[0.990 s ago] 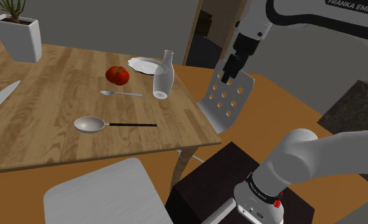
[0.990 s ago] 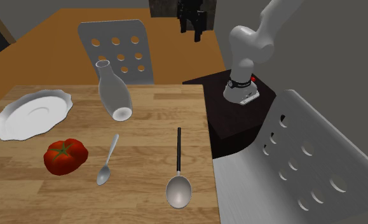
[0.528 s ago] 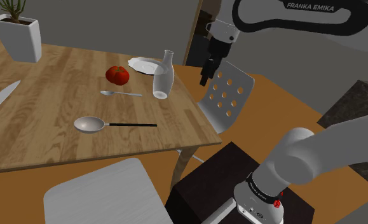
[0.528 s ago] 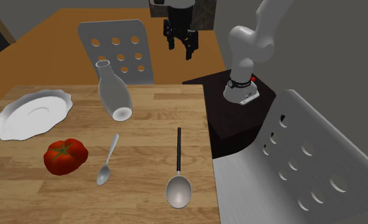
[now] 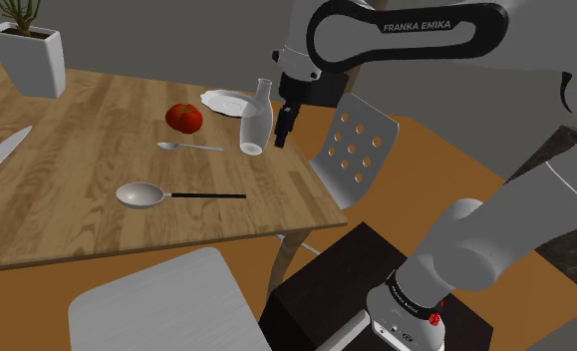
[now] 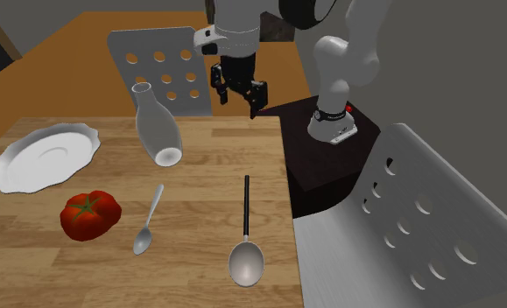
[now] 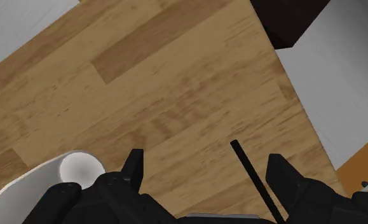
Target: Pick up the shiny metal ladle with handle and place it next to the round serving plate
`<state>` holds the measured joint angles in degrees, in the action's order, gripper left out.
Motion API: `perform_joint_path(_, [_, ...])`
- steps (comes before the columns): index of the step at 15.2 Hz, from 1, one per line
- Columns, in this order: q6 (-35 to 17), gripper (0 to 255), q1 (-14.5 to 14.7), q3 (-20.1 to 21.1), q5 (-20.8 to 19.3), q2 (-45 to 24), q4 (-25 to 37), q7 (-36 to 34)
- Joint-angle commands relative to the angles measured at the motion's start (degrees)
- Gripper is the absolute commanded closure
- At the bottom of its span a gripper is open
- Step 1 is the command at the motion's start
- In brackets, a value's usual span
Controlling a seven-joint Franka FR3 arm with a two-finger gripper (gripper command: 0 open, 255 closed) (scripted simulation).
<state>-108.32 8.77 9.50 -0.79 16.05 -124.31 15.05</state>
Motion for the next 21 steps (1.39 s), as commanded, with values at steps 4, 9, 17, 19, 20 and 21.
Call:
perform_joint_path(4, [-3.35, 0, 2.23, 3.03, -2.48, -9.15, 5.06, 1.86])
perform_joint_path(9, [-5.69, 0, 4.73, 5.84, -5.98, -18.04, 10.5, 3.09])
perform_joint_path(17, [-7.51, 0, 9.95, 9.23, -13.04, -32.01, 20.13, 4.7])
perform_joint_path(19, [-7.67, 0, 11.53, 9.8, -14.89, -35.41, 22.67, 5.19])
perform_joint_path(20, [-7.67, 0, 11.64, 9.8, -14.98, -35.59, 22.8, 5.23])
perform_joint_path(21, [-8.33, 0, 11.62, 9.71, -15.14, -35.85, 22.38, 5.12])
